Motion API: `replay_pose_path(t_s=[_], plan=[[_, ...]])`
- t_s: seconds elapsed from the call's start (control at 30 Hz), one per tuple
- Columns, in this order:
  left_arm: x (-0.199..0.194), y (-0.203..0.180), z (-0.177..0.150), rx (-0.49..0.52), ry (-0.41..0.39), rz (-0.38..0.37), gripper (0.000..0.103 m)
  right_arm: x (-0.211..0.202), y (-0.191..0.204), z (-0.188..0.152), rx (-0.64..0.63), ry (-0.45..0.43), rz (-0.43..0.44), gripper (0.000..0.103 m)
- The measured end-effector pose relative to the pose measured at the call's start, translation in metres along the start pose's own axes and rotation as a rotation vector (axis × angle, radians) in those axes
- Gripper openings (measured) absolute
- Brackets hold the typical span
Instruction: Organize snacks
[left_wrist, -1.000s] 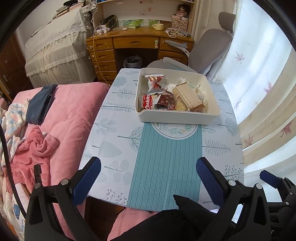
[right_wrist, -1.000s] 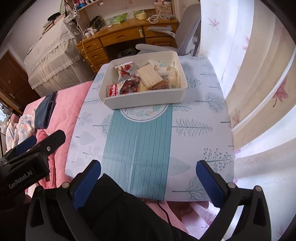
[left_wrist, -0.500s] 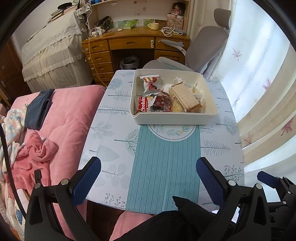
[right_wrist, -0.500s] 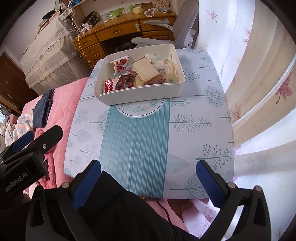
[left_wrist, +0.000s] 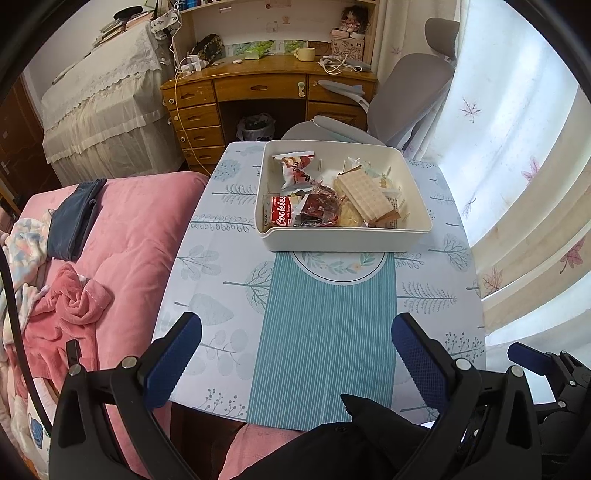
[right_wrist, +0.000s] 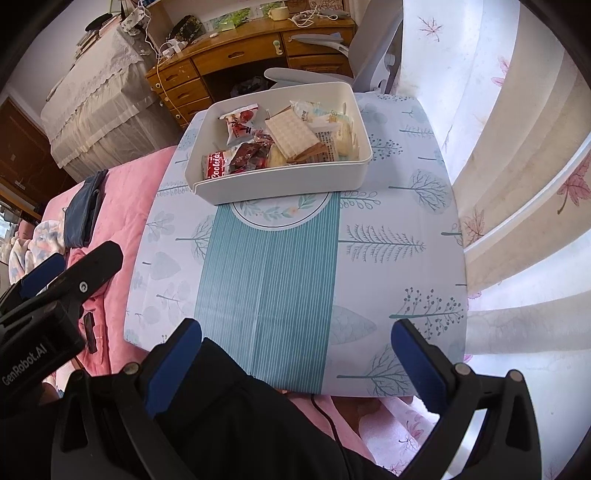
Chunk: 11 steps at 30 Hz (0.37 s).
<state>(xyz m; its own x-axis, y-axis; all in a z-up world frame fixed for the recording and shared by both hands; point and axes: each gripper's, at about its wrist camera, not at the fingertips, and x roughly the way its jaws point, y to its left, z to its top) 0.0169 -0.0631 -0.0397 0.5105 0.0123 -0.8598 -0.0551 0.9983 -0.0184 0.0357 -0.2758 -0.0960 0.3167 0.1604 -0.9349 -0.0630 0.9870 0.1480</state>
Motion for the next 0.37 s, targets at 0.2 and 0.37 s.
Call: replay_pose_path(t_s=[0.2, 0.37], plan=[[0.0006, -0.0003, -0.0001, -0.001, -0.002, 0.005, 0.102, 0.0014, -0.0005, 0.0005, -0.002, 0.004, 0.003, 0.103], [-0.0002, -0.0024, -0.0005, 0.002, -0.003, 0.008, 0.102, 0.0024, -0.0007, 0.0008, -0.003, 0.005, 0.004, 0.103]])
